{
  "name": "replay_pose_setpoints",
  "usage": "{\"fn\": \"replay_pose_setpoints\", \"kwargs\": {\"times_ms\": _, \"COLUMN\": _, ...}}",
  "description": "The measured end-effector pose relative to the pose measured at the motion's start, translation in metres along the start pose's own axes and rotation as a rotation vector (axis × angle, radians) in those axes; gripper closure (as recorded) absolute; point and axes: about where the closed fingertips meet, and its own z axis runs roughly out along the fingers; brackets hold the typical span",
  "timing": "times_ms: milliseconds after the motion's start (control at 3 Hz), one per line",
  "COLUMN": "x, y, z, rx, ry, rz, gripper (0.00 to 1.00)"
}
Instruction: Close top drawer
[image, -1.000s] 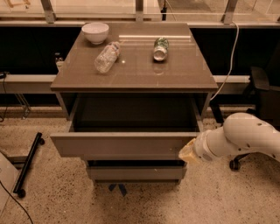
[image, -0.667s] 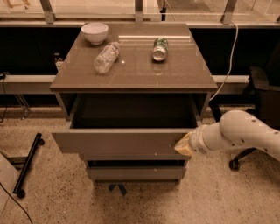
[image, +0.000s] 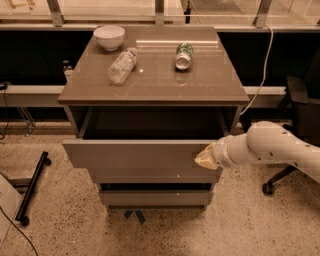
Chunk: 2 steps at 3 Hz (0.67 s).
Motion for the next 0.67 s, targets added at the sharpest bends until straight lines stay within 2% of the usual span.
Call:
{"fn": "replay_pose_setpoints", "kwargs": {"times_ms": 333, "x": -0.0089, "y": -0.0152, "z": 0.0079, "rx": 0.021, "ry": -0.033, "rz": -0.003, "gripper": 0.38}}
{"fn": "replay_pose_setpoints", "kwargs": {"times_ms": 667, "x": -0.0093, "y": -0.0136, "z": 0.01, "rx": 0.017, "ry": -0.034, "rz": -0.004, "gripper": 0.07}}
